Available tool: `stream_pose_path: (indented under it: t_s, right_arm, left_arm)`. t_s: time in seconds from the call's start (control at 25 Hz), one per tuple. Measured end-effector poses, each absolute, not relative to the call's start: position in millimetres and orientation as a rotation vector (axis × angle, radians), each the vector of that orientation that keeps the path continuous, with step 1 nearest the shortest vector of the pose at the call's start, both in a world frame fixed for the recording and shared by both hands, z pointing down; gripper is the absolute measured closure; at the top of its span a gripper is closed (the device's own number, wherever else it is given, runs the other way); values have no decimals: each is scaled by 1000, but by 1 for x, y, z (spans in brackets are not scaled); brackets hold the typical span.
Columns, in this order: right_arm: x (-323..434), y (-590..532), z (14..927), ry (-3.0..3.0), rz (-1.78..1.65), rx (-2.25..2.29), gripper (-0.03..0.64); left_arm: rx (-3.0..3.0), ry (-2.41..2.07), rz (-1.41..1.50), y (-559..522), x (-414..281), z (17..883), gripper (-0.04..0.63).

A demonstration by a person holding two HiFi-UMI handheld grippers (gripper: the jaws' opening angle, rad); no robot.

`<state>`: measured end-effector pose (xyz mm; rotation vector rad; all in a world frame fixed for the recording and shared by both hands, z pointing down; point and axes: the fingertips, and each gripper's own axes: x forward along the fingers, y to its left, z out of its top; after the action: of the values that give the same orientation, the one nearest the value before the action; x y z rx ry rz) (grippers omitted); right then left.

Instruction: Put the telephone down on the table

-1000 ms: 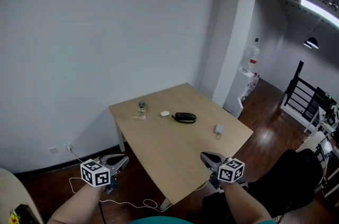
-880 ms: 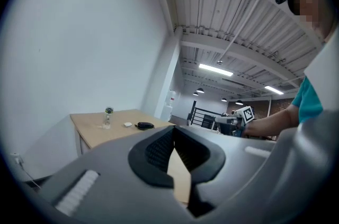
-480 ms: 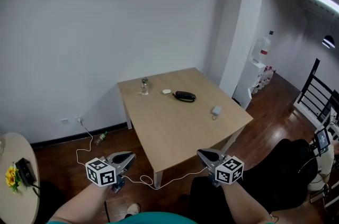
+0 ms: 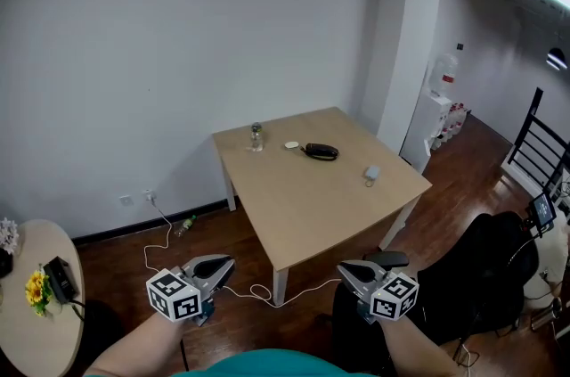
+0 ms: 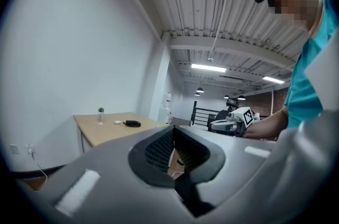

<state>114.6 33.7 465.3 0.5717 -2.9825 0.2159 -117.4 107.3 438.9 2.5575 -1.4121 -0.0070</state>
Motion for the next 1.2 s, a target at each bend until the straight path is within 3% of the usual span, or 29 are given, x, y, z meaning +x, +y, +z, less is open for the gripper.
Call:
stream_pose_path:
  t_s: [0.48,1.2]
  right_arm:
    - [42,121,454,-2993,318,735,612]
    - [87,130,436,-2992,216,750,614]
  left_arm:
    - [2669,-1314,48,200,-196,438,589]
    - [2675,-1358,-49,210,-148,427,589]
